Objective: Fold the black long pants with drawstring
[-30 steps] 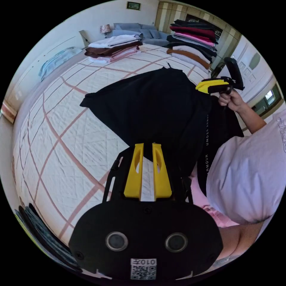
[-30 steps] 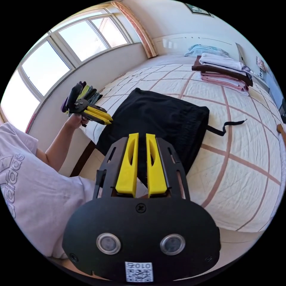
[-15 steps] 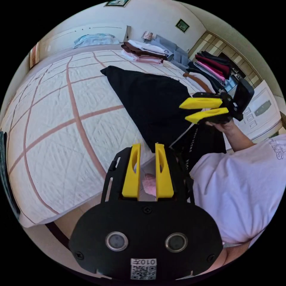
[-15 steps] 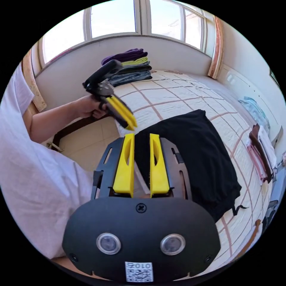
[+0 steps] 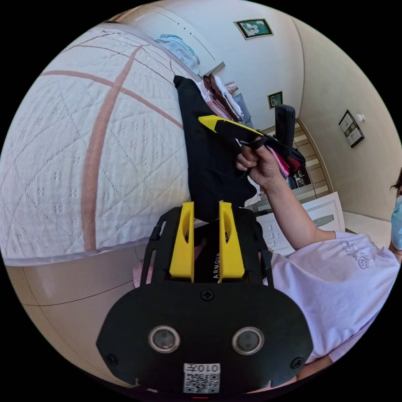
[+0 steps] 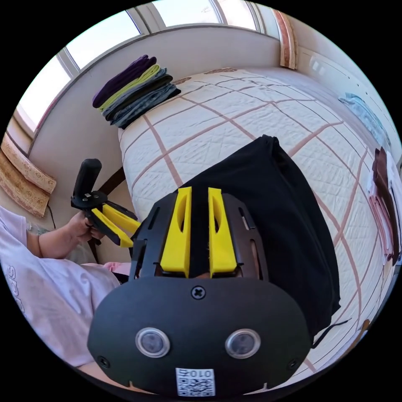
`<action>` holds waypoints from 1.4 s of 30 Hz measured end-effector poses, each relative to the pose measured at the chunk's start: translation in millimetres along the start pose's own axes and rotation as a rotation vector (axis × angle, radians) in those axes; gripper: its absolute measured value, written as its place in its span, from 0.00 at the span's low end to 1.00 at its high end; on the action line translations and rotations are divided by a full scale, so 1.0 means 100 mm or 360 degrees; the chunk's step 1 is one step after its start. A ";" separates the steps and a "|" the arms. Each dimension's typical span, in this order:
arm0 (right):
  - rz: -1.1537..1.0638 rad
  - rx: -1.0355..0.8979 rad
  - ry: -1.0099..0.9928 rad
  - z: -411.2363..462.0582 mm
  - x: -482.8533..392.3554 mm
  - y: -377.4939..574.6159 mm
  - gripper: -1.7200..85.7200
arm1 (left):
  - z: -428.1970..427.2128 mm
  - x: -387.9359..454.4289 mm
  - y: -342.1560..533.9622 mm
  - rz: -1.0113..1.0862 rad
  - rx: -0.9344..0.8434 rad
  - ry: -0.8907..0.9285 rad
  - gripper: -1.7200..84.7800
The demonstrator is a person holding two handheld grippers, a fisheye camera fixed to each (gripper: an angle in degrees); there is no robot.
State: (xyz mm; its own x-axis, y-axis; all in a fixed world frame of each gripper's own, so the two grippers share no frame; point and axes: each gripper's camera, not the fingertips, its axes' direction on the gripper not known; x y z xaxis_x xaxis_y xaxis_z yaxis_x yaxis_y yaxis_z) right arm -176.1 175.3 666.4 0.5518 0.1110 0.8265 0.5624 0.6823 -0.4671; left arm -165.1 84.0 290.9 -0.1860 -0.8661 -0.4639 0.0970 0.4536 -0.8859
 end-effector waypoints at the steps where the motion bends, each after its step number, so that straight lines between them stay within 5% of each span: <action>1: 0.0069 -0.0040 0.0056 0.07 0.04 -0.01 0.07 | -0.02 0.00 0.01 0.0003 0.0017 -0.0008 0.06; 11: 0.0166 -0.0041 0.0095 0.10 0.14 -0.15 0.05 | -0.55 -0.20 0.41 -0.0114 0.0097 0.0091 0.02; 14: 0.0185 -0.0012 0.0094 0.11 0.15 -0.16 0.05 | -0.52 -0.33 0.53 -0.0169 -0.0072 0.0128 0.02; 23: 0.0143 0.0169 0.0023 -0.39 -0.01 0.05 0.09 | -0.95 -0.42 0.34 -0.0113 0.0153 -0.0241 0.05; 30: 0.0296 0.0354 -0.0016 -0.89 0.14 0.46 0.12 | -0.33 -0.69 0.17 -0.0029 0.0030 0.0050 0.05; 42: 0.0140 0.0049 0.0094 -0.43 0.46 -1.53 0.16 | -0.08 -0.59 0.42 0.0161 0.0096 -0.0168 0.03</action>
State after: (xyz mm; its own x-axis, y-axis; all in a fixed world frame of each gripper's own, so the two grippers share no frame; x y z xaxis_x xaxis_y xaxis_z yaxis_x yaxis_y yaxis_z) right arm -210.7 45.0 762.9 0.6341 0.1293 0.7623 0.4915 0.6937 -0.5265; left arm -157.9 156.0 281.0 -0.0690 -0.8352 -0.5456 0.1690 0.5292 -0.8315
